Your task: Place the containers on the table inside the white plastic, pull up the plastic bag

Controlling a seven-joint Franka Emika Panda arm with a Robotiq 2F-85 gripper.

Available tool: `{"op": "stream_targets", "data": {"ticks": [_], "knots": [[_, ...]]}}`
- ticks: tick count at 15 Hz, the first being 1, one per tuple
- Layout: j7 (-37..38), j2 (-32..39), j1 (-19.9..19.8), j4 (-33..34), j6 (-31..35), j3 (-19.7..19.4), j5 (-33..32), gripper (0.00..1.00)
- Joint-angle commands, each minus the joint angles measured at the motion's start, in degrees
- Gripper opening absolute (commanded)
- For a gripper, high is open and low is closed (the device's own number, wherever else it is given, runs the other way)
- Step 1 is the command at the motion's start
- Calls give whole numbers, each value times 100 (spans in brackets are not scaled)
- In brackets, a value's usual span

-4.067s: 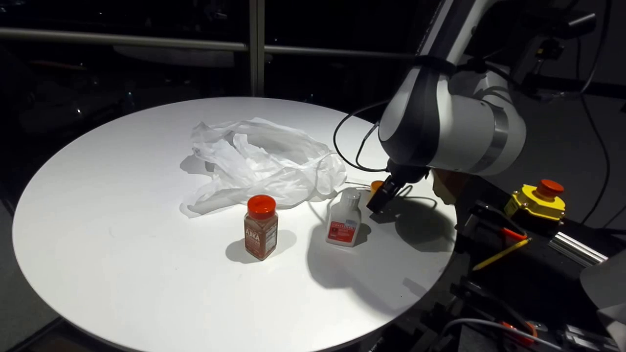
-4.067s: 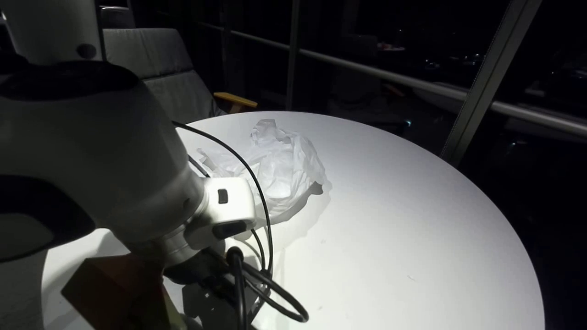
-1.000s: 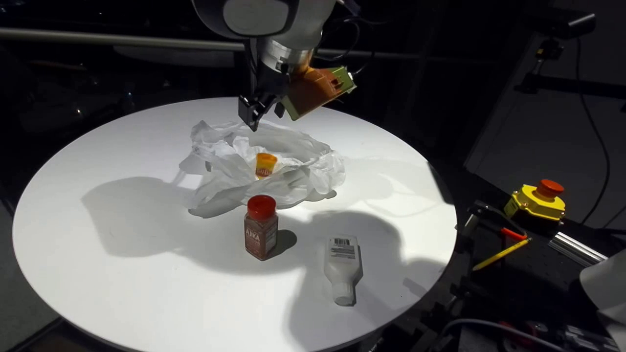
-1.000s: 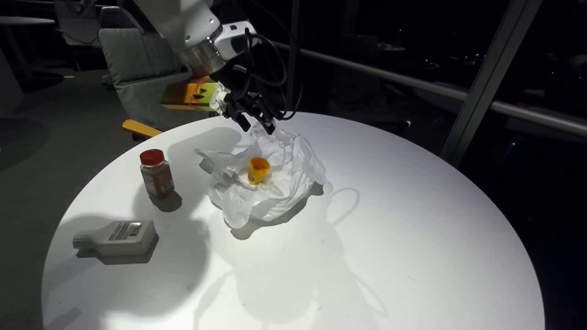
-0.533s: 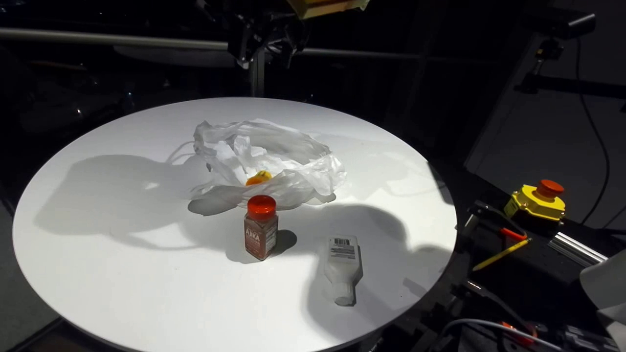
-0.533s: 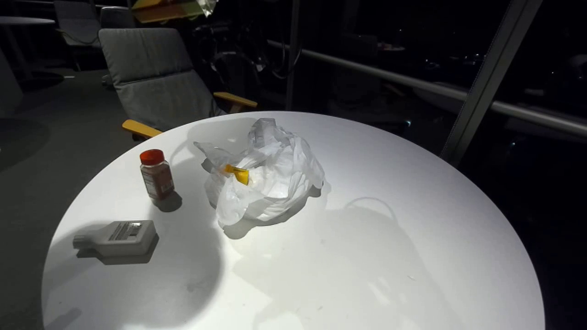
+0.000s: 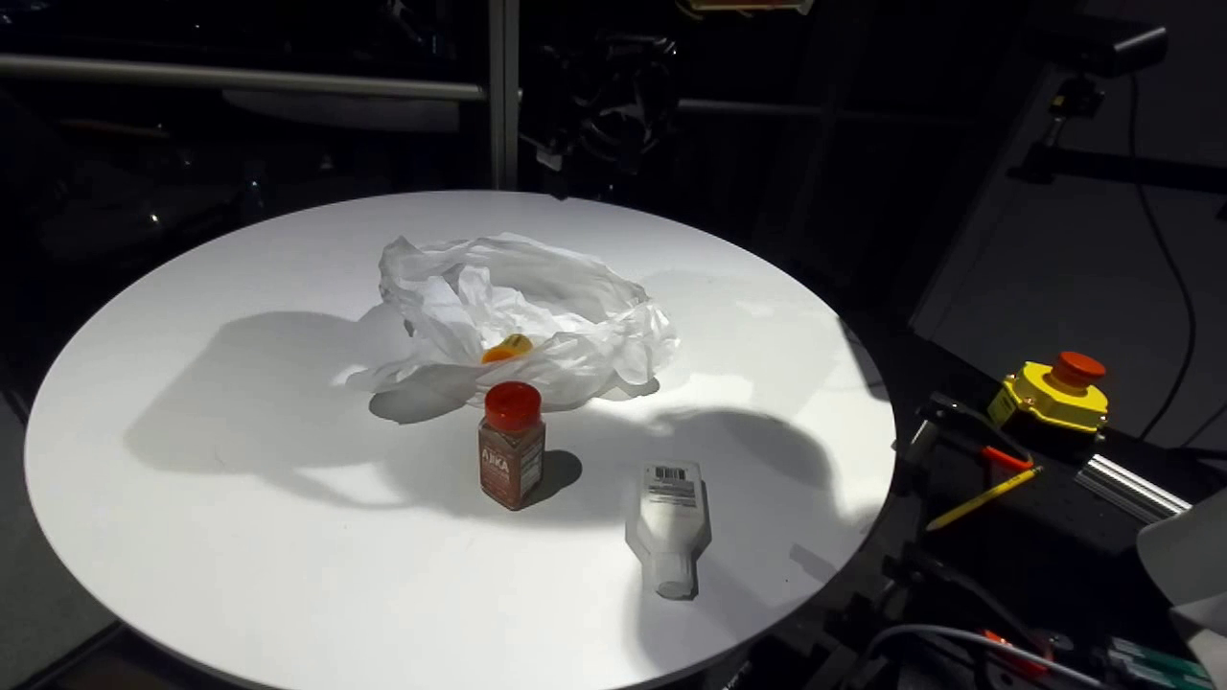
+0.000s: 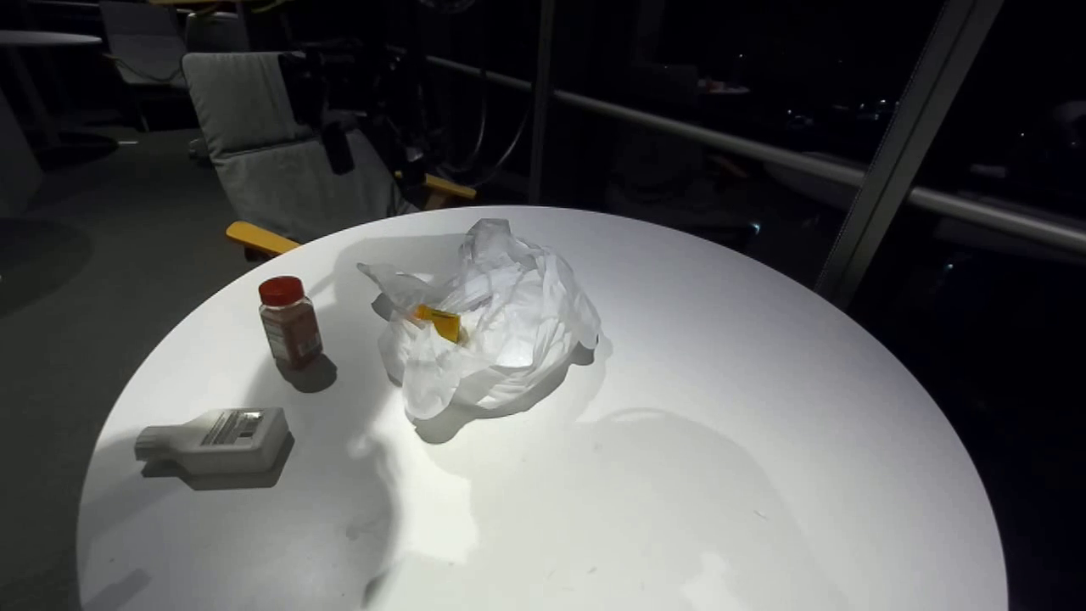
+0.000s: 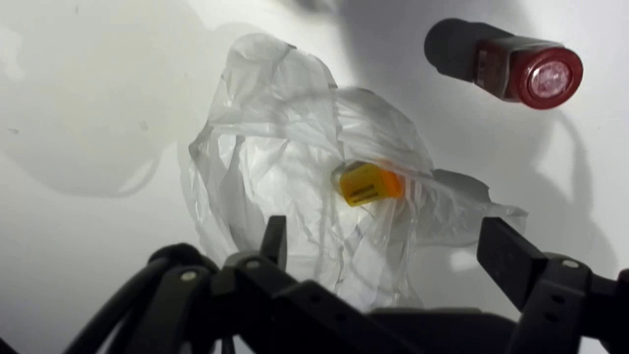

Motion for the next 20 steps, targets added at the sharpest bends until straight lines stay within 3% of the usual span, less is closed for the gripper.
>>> {"op": "stream_targets", "data": {"ticks": [1,6,9,11,15,20], "knots": [[36,0,8,-106,-19,-10,-5,100],[45,-21,-31,-178,-22,-5,-7,100],[170,-246,475,-224,256,-435,-46,100],[310,-502,729,-776,26,-672,-81,100],[379,-456,813,-956,125,-178,-71,100],[837,-271,513,-954,147,946,-73,100]]}}
